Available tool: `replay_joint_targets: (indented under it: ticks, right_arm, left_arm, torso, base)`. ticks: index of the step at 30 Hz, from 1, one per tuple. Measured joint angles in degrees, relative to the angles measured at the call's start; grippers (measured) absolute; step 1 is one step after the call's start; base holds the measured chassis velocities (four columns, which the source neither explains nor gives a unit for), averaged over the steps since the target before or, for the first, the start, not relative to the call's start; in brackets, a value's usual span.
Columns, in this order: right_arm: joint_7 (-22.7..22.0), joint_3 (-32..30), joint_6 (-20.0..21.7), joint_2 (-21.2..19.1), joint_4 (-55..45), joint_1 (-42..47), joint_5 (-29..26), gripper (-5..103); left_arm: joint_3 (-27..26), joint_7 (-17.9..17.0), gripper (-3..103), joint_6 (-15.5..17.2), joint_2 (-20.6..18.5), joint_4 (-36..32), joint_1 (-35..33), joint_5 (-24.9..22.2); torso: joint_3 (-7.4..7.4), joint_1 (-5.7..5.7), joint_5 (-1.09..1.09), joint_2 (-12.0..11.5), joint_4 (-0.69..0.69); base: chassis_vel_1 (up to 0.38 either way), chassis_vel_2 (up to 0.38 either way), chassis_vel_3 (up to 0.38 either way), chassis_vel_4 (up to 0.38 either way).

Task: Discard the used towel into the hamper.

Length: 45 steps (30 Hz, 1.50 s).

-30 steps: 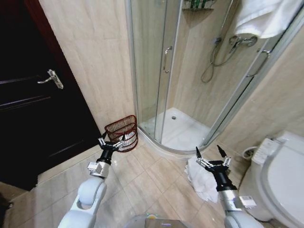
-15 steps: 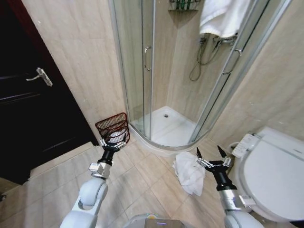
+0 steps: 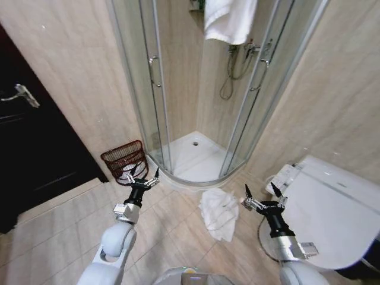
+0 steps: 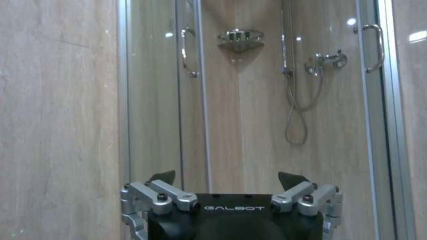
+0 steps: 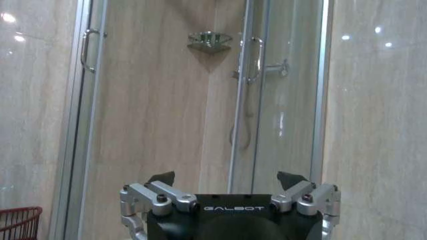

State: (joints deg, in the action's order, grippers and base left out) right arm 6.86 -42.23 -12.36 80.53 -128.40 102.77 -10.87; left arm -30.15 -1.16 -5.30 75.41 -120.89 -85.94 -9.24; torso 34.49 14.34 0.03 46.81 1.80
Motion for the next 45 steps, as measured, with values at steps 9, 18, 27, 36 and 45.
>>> replay_joint_targets:
  ticks: [9,18,27,36,45]
  right_arm:
    - [0.06,0.38,-0.44,0.51,0.14,-0.07,0.58,100]
    - [0.45,0.4,-0.72,0.64,0.63,-0.31,0.58,100]
    - [0.17,0.28,-0.93,0.62,0.69,-0.12,0.79,100]
    - [-1.66,0.68,-0.95,1.37,0.48,-0.07,2.3,100]
    - [-2.62,0.52,-1.74,1.62,0.34,0.58,2.32,100]
  left_arm:
    - [-0.23,-0.04,100,-0.6,0.16,0.01,-0.49,0.11]
    - [-0.16,-0.05,100,-0.7,0.24,-0.31,-0.84,0.13]
    - [0.24,-0.04,100,-0.79,0.13,-0.62,-0.99,0.31]
    - [1.11,-0.67,100,-0.79,0.14,-0.93,-1.15,0.4]
    - [0.89,-1.03,100,-0.78,0.15,-1.3,-1.62,0.27]
  torso:
    - [-0.01,-0.03,-0.05,0.01,0.03]
    - [-0.01,-0.03,-0.04,0.01,0.02]
    - [-0.01,-0.02,-0.03,0.0,0.02]
    - [-0.01,-0.01,-0.04,0.0,0.02]
    - [-0.01,-0.03,-0.04,0.01,0.01]
  base:
    - [0.024,-0.032,0.01,0.021]
    - [0.005,0.021,-0.02,-0.01]
    - [-0.096,0.083,0.11,-0.094]
    - [-0.059,0.03,0.048,-0.04]
    - [0.0,0.0,0.0,0.0]
